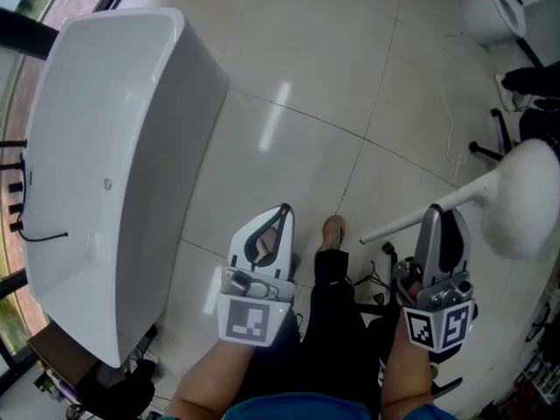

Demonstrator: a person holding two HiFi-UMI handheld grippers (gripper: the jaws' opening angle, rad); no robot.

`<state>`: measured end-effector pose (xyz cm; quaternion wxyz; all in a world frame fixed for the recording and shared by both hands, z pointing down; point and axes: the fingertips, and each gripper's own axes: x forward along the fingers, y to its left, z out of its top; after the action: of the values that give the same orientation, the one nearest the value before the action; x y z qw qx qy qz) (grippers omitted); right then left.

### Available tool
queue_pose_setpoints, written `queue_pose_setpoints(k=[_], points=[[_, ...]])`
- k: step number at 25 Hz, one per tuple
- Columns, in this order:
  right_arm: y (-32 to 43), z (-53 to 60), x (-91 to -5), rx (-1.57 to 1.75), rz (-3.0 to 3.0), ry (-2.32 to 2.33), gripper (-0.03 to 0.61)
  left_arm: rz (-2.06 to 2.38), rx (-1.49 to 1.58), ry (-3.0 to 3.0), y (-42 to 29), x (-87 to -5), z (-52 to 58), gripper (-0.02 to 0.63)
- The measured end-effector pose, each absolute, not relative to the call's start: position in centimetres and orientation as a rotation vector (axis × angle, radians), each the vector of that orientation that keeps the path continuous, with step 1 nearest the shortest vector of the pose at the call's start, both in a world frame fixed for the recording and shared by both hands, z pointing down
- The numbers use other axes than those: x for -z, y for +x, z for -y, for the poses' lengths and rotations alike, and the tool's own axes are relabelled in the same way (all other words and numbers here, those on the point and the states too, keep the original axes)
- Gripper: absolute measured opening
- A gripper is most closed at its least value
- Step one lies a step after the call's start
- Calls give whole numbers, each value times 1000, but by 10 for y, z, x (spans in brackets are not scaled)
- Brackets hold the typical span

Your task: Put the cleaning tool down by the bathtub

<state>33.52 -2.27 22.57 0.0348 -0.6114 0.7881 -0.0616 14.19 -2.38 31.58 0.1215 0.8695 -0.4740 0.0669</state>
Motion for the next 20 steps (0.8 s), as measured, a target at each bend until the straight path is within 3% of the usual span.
queue_pose_setpoints(k=[7, 20], points=[[306, 13, -213, 529, -2176, -1610, 84, 1584, -206, 2472, 81, -298, -7, 0], [150, 17, -219, 832, -2170, -1301, 84, 1805, -287, 2323, -60, -297, -44, 0]])
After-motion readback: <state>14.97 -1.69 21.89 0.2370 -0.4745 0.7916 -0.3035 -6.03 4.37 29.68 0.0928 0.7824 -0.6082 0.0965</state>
